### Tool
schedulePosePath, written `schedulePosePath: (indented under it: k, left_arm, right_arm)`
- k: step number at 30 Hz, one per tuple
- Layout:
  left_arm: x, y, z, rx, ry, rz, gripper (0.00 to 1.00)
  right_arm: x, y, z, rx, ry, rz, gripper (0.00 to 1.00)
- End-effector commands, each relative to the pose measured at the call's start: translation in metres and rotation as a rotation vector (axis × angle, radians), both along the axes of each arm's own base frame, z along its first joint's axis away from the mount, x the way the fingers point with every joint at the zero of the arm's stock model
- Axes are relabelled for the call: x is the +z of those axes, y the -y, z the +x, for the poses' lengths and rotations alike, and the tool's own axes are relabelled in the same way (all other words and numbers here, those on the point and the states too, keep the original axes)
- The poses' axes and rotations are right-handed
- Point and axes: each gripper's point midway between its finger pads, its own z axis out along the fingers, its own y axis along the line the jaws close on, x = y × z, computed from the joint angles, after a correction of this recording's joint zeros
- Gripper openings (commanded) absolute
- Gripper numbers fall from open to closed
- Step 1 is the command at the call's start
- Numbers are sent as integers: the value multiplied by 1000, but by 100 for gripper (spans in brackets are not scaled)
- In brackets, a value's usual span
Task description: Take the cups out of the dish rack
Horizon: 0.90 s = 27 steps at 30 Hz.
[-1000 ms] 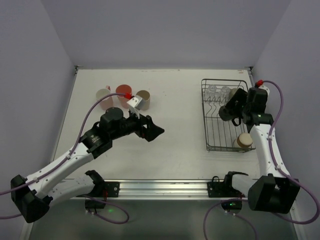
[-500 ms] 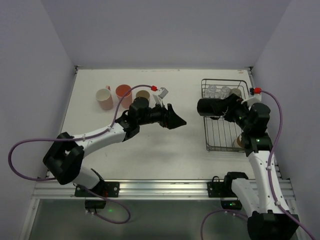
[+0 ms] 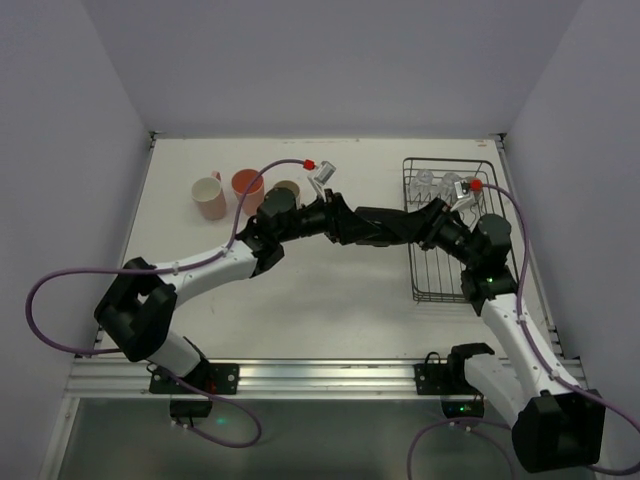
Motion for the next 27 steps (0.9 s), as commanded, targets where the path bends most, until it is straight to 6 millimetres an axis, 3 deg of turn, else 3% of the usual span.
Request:
schedulePosePath:
  k: [1, 2, 5, 6, 9, 10, 11, 12, 13, 14, 15, 16, 17, 18, 19, 20, 21, 23, 24, 25, 26, 27]
  left_arm:
    - [38, 4, -14, -64, 83, -124, 56]
    - [39, 3, -15, -65, 84, -127, 38]
    - [45, -1, -16, -49, 106, -135, 7]
    - [49, -3, -16, -44, 112, -135, 1]
    - [50, -7, -18, -31, 121, -120, 0]
    - [49, -8, -17, -21, 124, -111, 0]
    - [54, -12, -18, -7, 163, -101, 0]
    - [41, -15, -14, 16, 130, -37, 0]
    - [35, -19, -3, 88, 127, 14, 0]
    - [41, -23, 7, 132, 193, 62, 0]
    - [19, -29, 12, 160, 147, 169, 0]
    - [13, -36, 25, 232, 152, 232, 0]
    - [19, -37, 37, 263, 194, 276, 0]
    - [-1, -45, 40, 283, 151, 380, 0]
    - [6, -51, 54, 346, 175, 425, 0]
    - [-13, -53, 59, 353, 151, 502, 0]
    - [-19, -54, 66, 369, 147, 542, 0]
    - [-26, -49, 92, 413, 165, 625, 0]
    - [-39, -48, 95, 396, 144, 680, 0]
    - [-44, -51, 108, 431, 160, 735, 0]
    - [-50, -40, 126, 442, 161, 771, 0]
    - [-66, -43, 130, 438, 136, 841, 0]
  right_arm:
    - [38, -16, -10, 92, 139, 83, 25]
    - [34, -17, -8, 91, 131, 81, 25]
    - [28, -18, -5, 83, 117, 87, 33]
    - [25, -18, -5, 84, 111, 88, 49]
    - [21, -16, 1, 54, 105, 78, 77]
    - [16, -13, 4, 35, 83, 65, 92]
    - [14, -9, 10, -6, 73, 49, 98]
    - [20, -7, 13, -28, 84, 34, 99]
    - [11, -4, 15, -47, 56, -2, 99]
    - [9, 1, 18, -80, 48, -24, 99]
    - [13, 12, 29, -164, 74, -69, 99]
    - [1, 19, 31, -201, 25, -108, 99]
    - [-4, 26, 34, -240, 6, -142, 99]
    - [-3, 44, 46, -349, 17, -212, 99]
    - [-19, 53, 45, -384, -50, -262, 99]
    - [-22, 58, 45, -405, -56, -285, 99]
    - [-24, 65, 48, -439, -55, -315, 99]
    - [-26, 66, 42, -435, -58, -324, 99]
    - [-24, 65, 41, -431, -45, -318, 99]
    - [-23, 64, 38, -423, -39, -313, 99]
    - [-19, 64, 36, -423, -26, -311, 99]
    - [-21, 65, 34, -422, -24, -319, 99]
